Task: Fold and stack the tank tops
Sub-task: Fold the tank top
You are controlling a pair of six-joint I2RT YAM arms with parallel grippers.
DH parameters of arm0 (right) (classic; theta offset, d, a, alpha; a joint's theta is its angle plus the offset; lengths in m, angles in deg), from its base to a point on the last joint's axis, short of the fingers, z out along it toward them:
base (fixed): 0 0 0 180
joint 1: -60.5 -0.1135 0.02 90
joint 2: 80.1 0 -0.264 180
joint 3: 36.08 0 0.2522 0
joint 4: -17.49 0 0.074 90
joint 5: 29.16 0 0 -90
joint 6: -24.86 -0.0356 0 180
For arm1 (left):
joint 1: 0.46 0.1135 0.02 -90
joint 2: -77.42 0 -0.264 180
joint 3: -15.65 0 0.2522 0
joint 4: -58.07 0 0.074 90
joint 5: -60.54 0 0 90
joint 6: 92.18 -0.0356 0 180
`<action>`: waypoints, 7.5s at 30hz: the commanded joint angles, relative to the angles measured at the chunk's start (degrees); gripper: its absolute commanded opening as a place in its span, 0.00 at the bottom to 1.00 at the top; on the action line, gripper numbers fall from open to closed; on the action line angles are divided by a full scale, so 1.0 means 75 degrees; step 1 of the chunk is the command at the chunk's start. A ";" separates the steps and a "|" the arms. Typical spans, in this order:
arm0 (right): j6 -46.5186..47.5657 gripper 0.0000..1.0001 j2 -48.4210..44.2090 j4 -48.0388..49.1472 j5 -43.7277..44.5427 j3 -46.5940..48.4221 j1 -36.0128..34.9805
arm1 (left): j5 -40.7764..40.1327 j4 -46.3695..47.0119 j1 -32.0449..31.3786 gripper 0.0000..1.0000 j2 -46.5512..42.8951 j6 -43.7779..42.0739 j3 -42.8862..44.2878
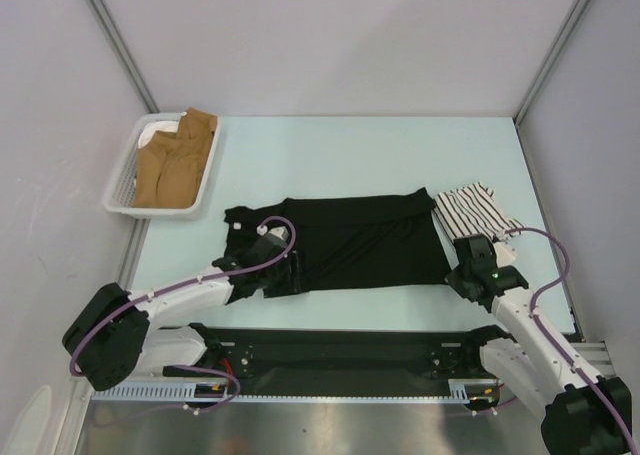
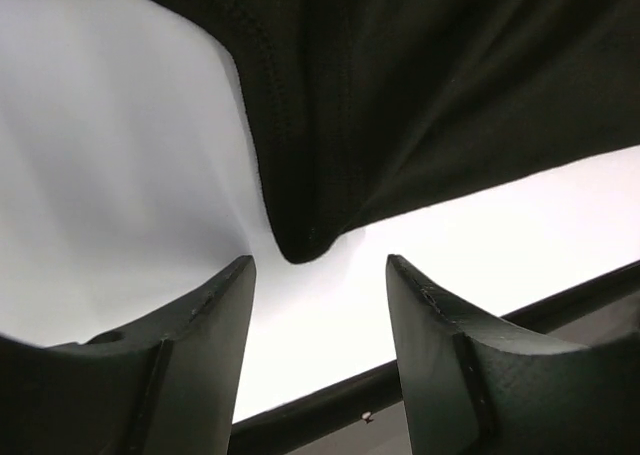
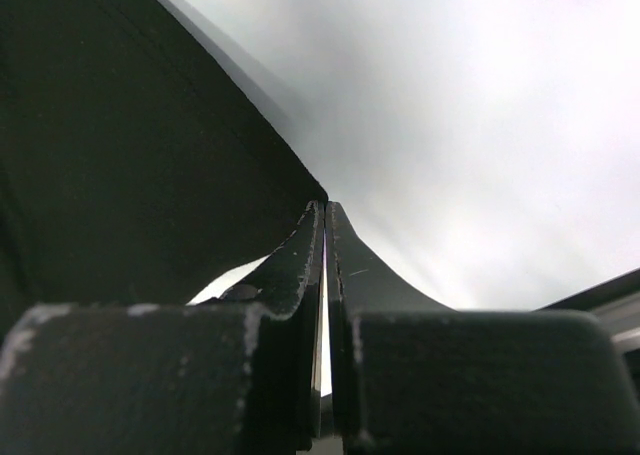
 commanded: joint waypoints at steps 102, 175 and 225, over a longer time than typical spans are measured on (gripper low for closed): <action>0.0695 0.47 0.6827 0.3151 -0.0680 0.4129 0.2829 | 0.0958 -0.1006 0.3253 0.72 0.1111 -0.1748 0.2832; 0.2735 0.65 0.5606 0.4099 -0.4158 0.3320 -0.1340 | 0.0771 -0.0866 0.3722 0.94 0.5907 -0.2251 0.8560; 0.2194 0.62 1.5337 0.3726 -0.5672 1.5463 0.0232 | 0.1076 0.2556 0.0793 0.56 0.0571 0.0221 -0.1587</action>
